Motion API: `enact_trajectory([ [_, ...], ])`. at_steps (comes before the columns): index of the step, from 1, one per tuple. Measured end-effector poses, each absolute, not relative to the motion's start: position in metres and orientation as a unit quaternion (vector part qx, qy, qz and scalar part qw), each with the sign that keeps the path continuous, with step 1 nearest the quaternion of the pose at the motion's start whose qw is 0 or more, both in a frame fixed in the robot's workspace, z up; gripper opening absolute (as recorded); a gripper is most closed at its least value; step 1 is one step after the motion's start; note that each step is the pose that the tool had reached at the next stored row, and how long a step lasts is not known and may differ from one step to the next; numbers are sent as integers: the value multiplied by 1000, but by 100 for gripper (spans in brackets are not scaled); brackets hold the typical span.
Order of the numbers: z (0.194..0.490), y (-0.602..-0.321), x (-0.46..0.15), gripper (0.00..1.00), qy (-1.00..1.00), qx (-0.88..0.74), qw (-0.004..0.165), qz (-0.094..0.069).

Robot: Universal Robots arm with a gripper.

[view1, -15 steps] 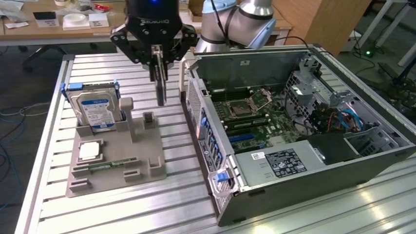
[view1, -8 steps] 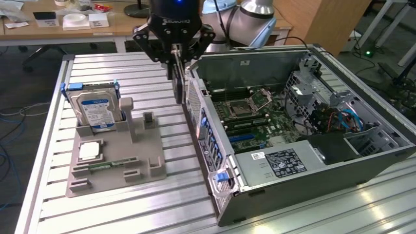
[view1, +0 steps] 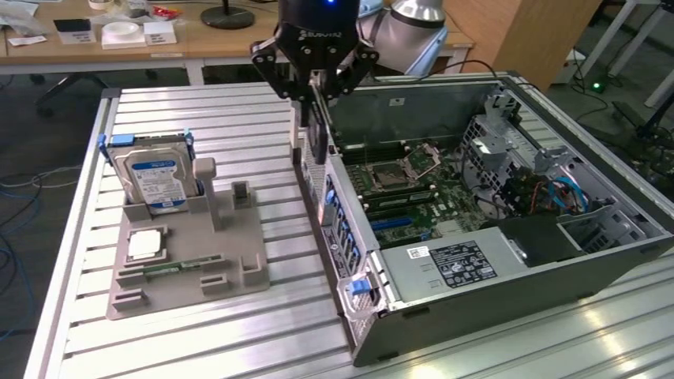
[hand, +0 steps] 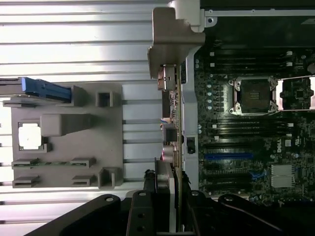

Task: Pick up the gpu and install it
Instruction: 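Pick up the gpu and move the gpu toward the slot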

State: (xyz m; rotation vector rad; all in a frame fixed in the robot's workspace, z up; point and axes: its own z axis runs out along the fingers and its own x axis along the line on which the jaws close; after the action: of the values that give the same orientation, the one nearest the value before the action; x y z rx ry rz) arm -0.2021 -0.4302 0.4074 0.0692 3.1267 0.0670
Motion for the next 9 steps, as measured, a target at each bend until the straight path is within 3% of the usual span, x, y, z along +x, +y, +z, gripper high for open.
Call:
enact_trajectory([
  [9,407,-430,-163,28,1000,22,7,21],
])
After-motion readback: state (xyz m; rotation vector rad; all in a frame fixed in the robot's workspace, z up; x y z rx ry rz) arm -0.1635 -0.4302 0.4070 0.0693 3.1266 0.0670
